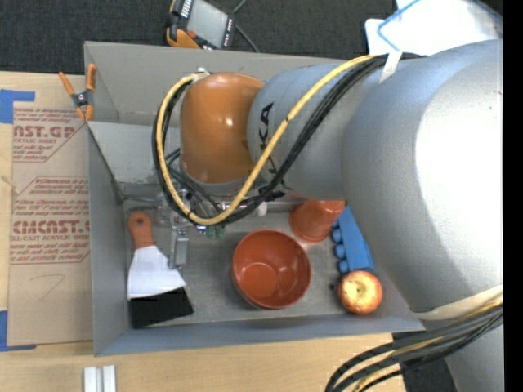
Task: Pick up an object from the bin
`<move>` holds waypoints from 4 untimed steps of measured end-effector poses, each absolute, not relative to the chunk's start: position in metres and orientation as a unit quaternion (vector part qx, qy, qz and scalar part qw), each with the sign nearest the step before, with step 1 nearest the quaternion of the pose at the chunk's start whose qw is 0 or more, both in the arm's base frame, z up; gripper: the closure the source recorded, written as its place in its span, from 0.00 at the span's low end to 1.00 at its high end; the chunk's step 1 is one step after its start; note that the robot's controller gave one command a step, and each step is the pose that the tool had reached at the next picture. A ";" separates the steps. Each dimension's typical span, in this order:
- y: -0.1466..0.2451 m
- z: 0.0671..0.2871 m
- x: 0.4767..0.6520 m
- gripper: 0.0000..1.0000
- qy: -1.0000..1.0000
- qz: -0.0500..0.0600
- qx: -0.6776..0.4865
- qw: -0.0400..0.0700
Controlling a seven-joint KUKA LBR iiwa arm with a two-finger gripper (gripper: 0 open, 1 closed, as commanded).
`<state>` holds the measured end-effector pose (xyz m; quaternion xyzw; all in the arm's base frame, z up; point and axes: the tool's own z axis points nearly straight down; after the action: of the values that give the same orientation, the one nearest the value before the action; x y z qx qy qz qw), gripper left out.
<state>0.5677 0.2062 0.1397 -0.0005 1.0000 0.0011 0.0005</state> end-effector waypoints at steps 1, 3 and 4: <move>0.206 0.140 0.568 0.00 1.000 0.001 0.000 0.001; 0.197 0.129 0.577 0.00 1.000 0.002 -0.014 0.002; 0.209 0.078 0.563 0.00 0.996 0.004 -0.089 0.002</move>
Offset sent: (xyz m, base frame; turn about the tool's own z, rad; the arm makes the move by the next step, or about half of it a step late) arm 0.0074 -0.0091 -0.0028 0.0232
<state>0.5625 0.2093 0.0782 -0.0893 0.9960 0.0036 0.0019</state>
